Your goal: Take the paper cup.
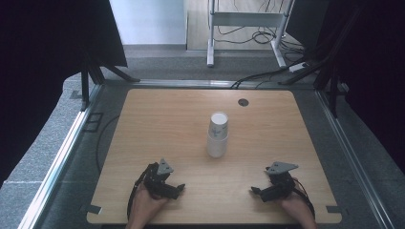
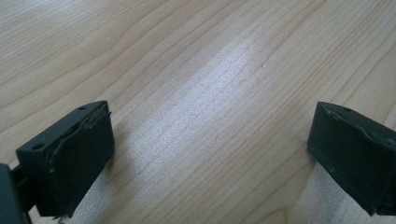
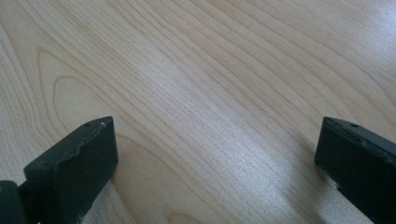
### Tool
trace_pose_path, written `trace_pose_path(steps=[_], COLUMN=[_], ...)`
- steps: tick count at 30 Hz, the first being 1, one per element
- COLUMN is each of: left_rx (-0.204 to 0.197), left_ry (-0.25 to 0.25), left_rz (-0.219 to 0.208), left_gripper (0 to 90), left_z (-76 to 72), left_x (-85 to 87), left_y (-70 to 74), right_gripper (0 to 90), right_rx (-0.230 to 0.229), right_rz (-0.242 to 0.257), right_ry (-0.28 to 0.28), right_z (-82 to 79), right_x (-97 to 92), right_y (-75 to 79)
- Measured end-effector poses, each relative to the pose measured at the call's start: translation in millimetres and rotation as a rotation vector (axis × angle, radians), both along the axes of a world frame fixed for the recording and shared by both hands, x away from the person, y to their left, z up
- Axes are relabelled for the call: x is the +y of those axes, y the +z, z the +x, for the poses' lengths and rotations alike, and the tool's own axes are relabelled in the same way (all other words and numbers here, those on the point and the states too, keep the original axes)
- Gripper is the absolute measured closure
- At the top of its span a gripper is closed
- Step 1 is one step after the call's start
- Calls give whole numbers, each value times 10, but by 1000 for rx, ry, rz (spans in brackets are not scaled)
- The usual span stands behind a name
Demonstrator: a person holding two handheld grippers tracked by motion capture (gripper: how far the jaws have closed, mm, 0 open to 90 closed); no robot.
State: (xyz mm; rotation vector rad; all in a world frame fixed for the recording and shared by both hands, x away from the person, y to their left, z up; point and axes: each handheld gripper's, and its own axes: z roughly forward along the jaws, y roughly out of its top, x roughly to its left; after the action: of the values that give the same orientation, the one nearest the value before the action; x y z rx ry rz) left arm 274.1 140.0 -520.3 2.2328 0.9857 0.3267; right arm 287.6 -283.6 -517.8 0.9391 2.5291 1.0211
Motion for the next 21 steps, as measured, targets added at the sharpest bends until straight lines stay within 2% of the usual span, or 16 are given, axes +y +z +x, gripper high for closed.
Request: trace_pose_path(steps=[21], left_rx=[2], left_ry=[12], left_rz=[3], left_gripper=[0], left_z=[0], left_x=[-11], left_y=[3], right_gripper=[0], right_rx=[7], right_rz=[6], right_ry=[7], right_z=[5], right_x=[-7], right_y=[5])
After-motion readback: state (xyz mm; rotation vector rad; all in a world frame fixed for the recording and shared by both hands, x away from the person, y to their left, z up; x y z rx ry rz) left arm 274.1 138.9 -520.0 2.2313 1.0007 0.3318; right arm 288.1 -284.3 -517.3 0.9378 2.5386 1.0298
